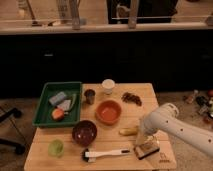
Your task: Place banana in metal cup
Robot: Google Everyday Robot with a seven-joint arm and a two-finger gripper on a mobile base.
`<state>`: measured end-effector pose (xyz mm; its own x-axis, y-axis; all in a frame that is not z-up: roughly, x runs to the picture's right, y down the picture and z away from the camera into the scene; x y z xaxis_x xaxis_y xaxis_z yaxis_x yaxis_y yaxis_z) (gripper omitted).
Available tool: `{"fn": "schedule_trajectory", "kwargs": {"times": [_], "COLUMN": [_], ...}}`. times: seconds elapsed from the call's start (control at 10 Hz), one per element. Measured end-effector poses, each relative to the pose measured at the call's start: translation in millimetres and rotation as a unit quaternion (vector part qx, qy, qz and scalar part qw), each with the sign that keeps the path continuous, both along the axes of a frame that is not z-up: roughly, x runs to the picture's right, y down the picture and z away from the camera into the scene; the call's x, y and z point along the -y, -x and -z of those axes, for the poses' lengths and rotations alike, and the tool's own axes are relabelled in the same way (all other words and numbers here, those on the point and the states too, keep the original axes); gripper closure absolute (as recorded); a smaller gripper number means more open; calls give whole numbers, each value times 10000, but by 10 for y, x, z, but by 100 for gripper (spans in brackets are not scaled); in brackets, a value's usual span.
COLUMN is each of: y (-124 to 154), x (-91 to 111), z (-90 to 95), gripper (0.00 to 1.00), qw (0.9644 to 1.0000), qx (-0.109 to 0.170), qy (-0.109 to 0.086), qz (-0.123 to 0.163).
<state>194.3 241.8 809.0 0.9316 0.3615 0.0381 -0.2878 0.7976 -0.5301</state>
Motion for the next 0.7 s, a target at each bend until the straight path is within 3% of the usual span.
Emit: {"fn": "schedule_trajectory", "kwargs": {"times": [0.7], "y": [103], "x": [-50], "z": [-240], "gripper": [20], "qw": [9984], "qx": [428], "qy": [378], "qz": [-13]}}
